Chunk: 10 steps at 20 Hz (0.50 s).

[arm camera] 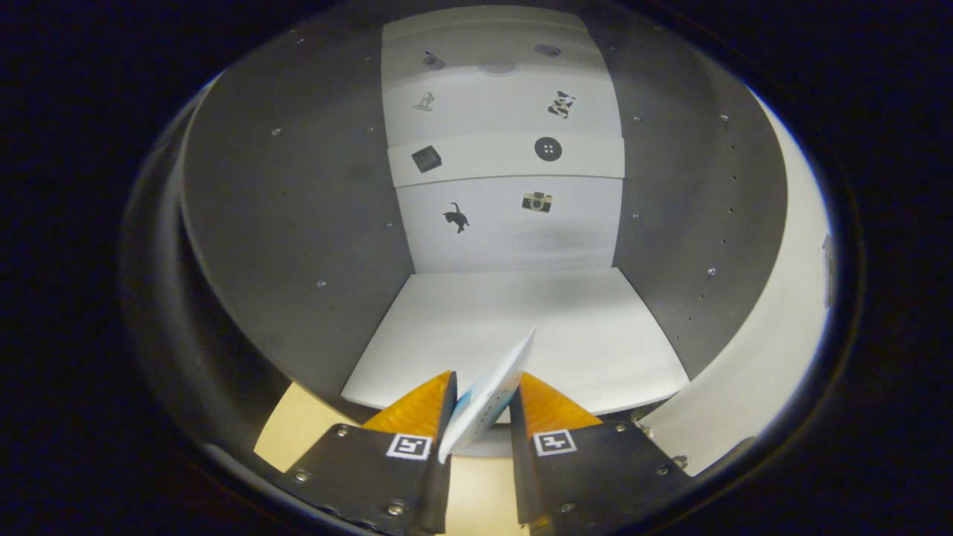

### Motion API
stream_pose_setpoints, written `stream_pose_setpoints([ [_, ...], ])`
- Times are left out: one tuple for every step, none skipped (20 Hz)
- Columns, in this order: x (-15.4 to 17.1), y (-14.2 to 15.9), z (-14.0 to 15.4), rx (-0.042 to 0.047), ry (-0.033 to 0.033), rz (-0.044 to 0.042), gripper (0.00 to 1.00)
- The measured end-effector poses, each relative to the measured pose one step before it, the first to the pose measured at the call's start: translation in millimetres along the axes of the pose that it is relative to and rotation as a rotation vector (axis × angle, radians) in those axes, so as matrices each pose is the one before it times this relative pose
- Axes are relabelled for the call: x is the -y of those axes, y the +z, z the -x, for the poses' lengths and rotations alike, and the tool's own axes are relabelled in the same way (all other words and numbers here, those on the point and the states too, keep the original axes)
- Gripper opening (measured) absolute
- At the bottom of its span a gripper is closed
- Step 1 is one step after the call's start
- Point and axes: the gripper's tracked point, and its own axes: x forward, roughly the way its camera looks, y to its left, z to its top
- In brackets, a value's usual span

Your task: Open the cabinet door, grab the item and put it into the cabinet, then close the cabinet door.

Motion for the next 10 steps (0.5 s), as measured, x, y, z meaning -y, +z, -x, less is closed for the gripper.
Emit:
stream_pose_setpoints([
  [0.88,1.92,-6.52,-0.00855,-0.00831,0.00257,0.35],
  [0.97,1.41,-4.69,-0.00864,-0.00659,0.00354,0.35],
  [1.17,0.80,-5.85,-0.00994,-0.00697,0.00566,0.36],
  [1.03,-0.29,-4.19,-0.01107,-0.00660,0.00557,0.36],
  [-0.54,-1.14,-4.57,-0.01308,-0.00373,0.00867,0.36],
  [-1.03,-1.26,-4.20,-0.01304,-0.00382,0.00621,0.36],
  [-0.15,-2.32,-3.45,-0.01734,-0.00383,0.00578,0.35],
  [-1.40,-0.21,-1.29,-0.00505,0.00079,0.00252,0.36],
  [-1.08,1.58,-4.36,-0.00249,0.00032,-0.00137,0.35],
  [-1.40,1.80,-0.21,-0.00750,0.00342,-0.00436,0.35],
])
